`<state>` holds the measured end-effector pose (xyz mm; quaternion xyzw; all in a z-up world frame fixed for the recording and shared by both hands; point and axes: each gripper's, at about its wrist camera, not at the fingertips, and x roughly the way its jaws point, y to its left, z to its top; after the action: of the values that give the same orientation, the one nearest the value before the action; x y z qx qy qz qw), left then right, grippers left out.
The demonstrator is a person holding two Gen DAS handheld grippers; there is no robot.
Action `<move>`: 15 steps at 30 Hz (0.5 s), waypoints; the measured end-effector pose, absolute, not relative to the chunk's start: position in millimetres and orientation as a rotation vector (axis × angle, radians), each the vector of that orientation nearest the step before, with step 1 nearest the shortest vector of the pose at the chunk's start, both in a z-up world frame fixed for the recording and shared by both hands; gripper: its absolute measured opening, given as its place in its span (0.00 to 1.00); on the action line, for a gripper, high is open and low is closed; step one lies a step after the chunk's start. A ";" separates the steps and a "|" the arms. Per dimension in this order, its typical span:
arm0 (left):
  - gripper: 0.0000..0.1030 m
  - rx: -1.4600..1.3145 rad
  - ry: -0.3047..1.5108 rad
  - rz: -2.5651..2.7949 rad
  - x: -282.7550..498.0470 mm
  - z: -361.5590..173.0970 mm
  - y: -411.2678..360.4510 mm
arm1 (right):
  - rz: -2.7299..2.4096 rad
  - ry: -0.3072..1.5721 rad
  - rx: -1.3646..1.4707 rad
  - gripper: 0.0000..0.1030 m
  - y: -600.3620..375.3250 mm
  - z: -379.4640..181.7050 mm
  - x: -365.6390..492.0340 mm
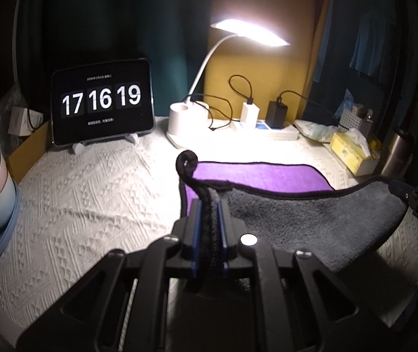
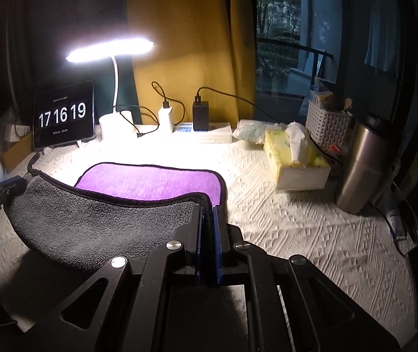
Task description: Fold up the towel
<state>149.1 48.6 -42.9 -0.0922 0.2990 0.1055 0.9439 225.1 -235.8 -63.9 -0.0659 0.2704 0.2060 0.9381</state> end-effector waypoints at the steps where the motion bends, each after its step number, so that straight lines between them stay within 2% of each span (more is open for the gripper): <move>1: 0.11 -0.187 0.608 0.216 150.6 -42.8 49.3 | 0.421 0.550 -0.135 0.08 -235.1 -63.4 227.4; 15: 0.11 -0.187 0.585 0.222 180.2 -41.7 64.2 | 0.415 0.529 -0.148 0.08 -224.3 -59.0 257.4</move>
<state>180.2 64.2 -41.7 -0.0920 0.2875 0.1090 0.9471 257.4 -224.3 -59.0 -0.0725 0.2595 0.2033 0.9413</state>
